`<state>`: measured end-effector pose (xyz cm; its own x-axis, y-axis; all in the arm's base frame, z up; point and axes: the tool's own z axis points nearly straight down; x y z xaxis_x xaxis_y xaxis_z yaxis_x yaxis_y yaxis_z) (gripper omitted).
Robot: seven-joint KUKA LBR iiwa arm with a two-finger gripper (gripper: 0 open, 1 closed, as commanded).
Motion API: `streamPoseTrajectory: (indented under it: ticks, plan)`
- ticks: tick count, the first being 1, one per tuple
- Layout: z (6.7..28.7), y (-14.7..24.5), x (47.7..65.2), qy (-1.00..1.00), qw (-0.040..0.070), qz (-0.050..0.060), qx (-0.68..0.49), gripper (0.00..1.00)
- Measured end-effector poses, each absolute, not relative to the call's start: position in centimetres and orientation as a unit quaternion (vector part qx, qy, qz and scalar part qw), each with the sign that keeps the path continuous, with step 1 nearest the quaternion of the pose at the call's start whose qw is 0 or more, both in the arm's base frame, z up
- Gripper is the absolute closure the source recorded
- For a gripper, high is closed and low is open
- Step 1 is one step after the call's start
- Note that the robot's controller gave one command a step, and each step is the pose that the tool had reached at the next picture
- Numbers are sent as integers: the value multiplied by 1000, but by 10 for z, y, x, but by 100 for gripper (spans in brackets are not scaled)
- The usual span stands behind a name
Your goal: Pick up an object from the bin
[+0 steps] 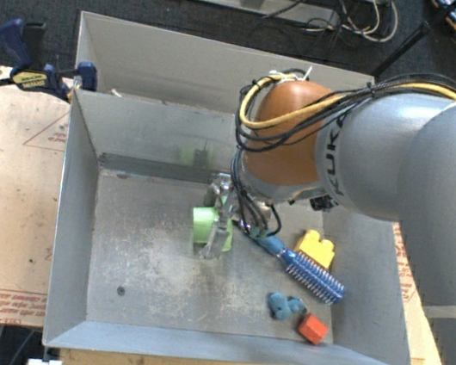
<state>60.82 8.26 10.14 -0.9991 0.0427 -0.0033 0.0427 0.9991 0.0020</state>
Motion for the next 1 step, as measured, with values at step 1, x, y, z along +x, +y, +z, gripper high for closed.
streamPoseTrajectory:
  ticks: [1]
  plan:
    - [107,86,620,1000,2,1,22,0]
